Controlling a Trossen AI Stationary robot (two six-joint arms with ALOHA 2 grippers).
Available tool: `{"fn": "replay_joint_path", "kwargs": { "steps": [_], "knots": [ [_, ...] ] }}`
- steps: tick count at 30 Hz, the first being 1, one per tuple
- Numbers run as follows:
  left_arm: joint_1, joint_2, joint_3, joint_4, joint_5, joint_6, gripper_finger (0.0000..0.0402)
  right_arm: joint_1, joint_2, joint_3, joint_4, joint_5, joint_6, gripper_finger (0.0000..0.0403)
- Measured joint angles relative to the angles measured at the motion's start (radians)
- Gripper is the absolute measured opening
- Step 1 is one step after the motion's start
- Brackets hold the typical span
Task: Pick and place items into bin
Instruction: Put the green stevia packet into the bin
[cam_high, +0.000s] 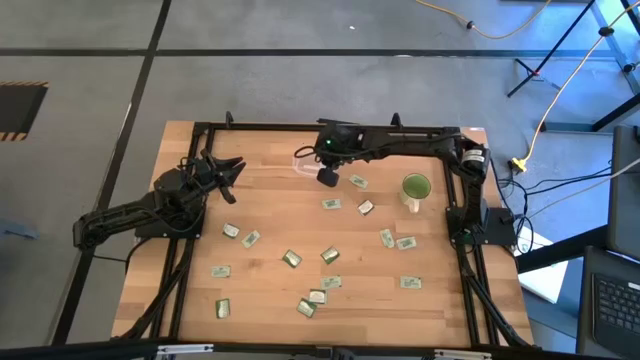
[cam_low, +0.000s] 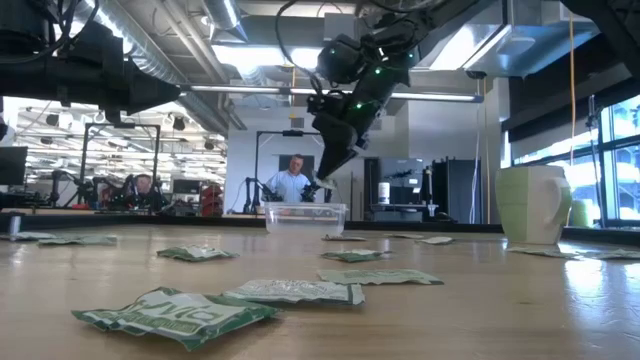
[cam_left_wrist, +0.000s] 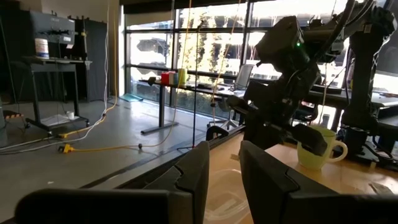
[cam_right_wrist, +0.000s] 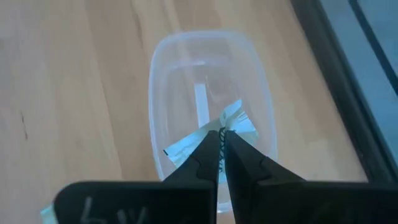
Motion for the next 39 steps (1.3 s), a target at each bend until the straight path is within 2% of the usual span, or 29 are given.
{"fn": "replay_joint_path", "kwargs": {
  "steps": [13,33,39],
  "knots": [
    [0.0,0.001,0.0,-0.013,0.001,0.0,0.0086,-0.008,0.071,-0.001,0.052,0.0,-0.051,0.0019],
    [0.0,0.001,0.0,-0.015,-0.016,0.018,0.0086,-0.011,0.071,-0.001,0.055,0.001,-0.045,0.002],
    [0.0,0.001,0.0,-0.015,-0.016,0.018,0.0086,-0.011,0.07,-0.001,0.054,0.001,-0.045,0.0044]
  ]
}}
